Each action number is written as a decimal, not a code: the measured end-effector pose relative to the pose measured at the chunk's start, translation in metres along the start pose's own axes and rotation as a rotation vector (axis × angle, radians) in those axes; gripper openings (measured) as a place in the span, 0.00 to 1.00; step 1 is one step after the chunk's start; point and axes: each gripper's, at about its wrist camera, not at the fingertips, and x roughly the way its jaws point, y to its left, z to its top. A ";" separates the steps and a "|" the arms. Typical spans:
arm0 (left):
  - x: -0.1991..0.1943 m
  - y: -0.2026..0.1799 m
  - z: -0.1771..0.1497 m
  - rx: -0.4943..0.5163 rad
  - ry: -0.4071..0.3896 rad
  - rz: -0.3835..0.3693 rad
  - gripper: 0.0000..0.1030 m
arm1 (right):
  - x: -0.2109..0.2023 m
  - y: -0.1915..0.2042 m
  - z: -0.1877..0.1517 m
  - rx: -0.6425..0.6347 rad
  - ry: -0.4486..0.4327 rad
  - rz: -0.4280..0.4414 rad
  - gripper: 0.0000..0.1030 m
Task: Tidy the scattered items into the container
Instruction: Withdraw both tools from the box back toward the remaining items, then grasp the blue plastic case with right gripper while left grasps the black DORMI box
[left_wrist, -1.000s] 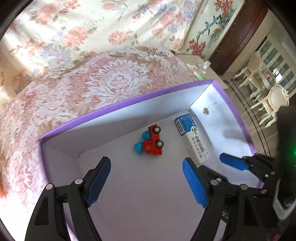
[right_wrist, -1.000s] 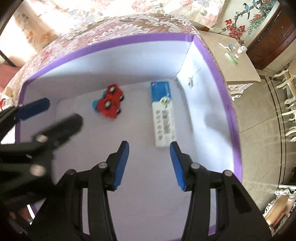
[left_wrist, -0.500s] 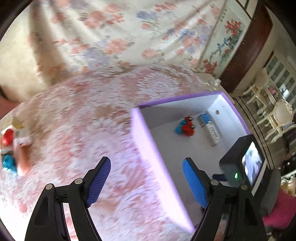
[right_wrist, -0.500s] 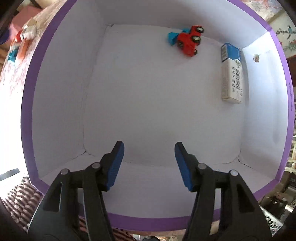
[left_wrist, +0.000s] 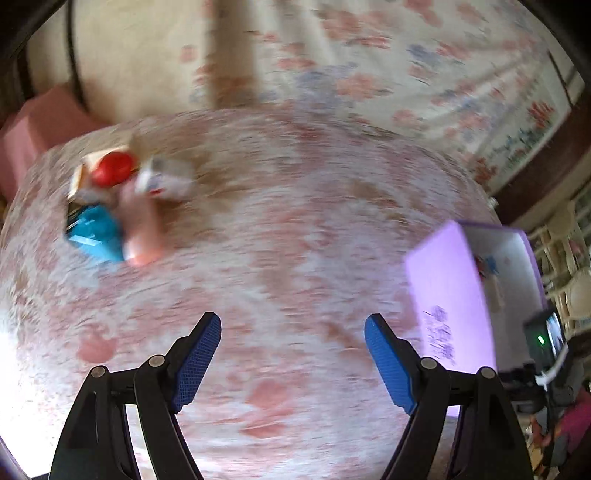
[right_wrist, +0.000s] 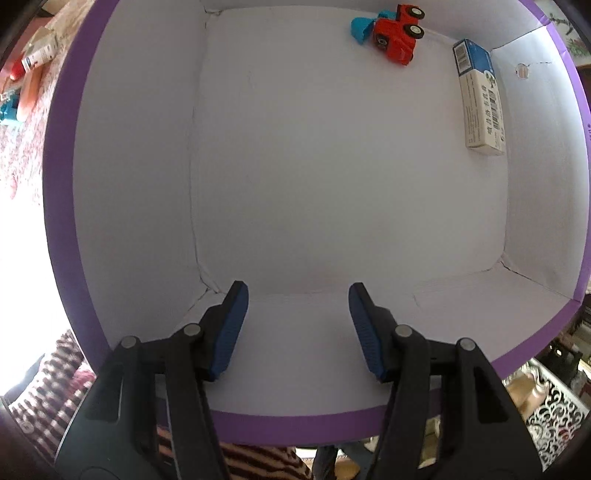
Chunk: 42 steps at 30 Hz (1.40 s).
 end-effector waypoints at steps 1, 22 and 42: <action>-0.001 0.016 0.000 -0.016 0.000 0.008 0.78 | -0.003 0.003 -0.003 0.025 -0.013 -0.008 0.58; 0.005 0.241 0.012 -0.174 0.023 0.113 0.79 | -0.120 0.283 0.109 -0.304 -0.693 -0.057 0.59; 0.034 0.303 0.069 -0.257 0.036 0.038 0.79 | -0.078 0.456 0.202 -0.836 -0.698 0.122 0.58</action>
